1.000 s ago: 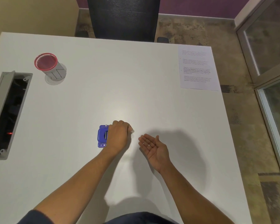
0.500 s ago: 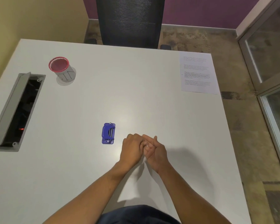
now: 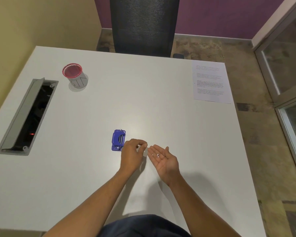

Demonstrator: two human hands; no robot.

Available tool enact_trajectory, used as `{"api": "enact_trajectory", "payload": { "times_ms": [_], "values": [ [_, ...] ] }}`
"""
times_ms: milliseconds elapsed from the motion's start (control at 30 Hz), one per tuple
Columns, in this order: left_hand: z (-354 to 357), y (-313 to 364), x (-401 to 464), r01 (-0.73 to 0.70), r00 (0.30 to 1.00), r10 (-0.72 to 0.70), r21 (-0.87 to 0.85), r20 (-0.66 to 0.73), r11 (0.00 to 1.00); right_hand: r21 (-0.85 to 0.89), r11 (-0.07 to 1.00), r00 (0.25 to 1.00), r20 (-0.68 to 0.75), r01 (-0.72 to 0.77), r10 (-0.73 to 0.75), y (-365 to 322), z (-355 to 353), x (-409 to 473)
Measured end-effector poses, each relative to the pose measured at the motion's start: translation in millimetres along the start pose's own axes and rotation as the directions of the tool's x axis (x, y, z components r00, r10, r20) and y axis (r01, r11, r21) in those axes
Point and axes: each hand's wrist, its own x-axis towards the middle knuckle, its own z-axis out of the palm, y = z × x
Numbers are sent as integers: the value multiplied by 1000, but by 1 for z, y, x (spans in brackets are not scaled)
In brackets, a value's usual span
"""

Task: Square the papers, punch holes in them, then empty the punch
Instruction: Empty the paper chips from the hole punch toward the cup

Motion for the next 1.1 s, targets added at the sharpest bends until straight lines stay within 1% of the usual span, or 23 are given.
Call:
{"api": "enact_trajectory", "payload": {
  "times_ms": [100, 233, 300, 400, 533, 633, 833, 933, 1100],
  "values": [
    [-14, -10, 4, 132, 988, -141, -142, -58, 981, -3, 1000, 1000, 7, -7, 7, 2, 2, -1],
    [-33, -30, 11, 266, 945, -298, -214, -135, 940, 0, 1000, 1000, 13, -23, 23, 6, 4, 3],
    [-42, -40, 18, 309, 920, -350, -223, -176, 925, 1, 1000, 1000, 11, -25, 25, 9, 7, 5],
    [-53, -54, 29, 351, 899, -390, -204, -200, 914, -10, 1000, 1000, 9, -23, 23, 13, 13, 9],
    [-61, -65, 41, 419, 876, -448, -179, -178, 890, -40, 999, 1000, 0, -19, 19, 18, 24, 15],
    [-61, -67, 50, 446, 870, -478, -215, -124, 869, -66, 998, 1000, -15, -19, 18, 23, 32, 22],
    [-64, -78, 61, 454, 877, -476, -203, -70, 867, -132, 991, 1000, -15, -24, 23, 28, 50, 38],
    [-70, -83, 63, 464, 876, -482, -248, -15, 850, -147, 989, 999, -8, -35, 34, 31, 62, 49],
    [-91, -87, 68, 460, 860, -511, -426, -7, 779, -157, 987, 999, 26, -38, 43, 40, 91, 71]
  ]
}}
